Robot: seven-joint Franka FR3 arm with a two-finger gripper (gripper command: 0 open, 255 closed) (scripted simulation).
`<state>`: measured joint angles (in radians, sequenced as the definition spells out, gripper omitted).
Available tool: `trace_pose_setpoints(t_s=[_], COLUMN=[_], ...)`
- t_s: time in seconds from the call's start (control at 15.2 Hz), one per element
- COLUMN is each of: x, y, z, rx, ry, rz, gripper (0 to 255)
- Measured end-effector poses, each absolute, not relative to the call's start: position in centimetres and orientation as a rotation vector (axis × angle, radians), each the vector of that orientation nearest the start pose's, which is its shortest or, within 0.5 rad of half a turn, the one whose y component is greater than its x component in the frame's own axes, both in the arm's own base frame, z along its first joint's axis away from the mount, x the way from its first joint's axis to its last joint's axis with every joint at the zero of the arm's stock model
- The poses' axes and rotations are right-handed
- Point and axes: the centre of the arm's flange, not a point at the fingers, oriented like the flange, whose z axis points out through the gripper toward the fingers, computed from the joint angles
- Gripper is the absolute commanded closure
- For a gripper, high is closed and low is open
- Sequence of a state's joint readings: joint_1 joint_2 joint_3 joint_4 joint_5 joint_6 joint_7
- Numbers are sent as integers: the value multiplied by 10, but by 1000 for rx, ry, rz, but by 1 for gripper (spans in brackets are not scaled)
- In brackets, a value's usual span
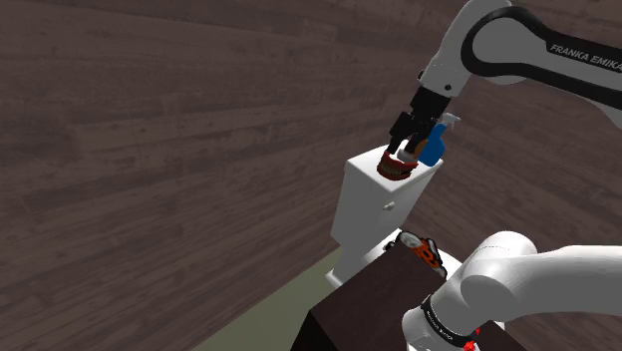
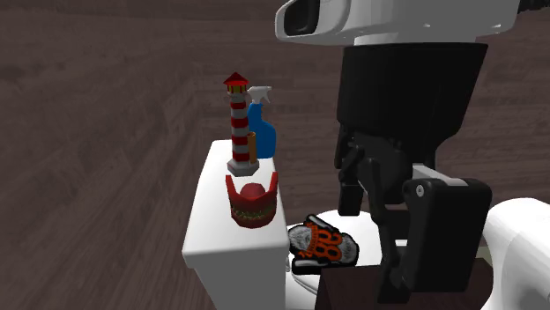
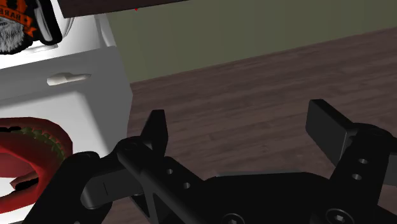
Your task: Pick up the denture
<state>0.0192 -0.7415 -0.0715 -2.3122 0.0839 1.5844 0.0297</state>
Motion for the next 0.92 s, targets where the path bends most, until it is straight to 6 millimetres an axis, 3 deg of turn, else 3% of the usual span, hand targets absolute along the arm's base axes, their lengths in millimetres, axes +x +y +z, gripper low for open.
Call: trace_pose_setpoints(t_s=[0.2,0.92], x=[327,388], y=[-27,-144], z=[591,531], rx=[-3007,-3004], ry=[99,117], rz=[-14,32], gripper=[0,0])
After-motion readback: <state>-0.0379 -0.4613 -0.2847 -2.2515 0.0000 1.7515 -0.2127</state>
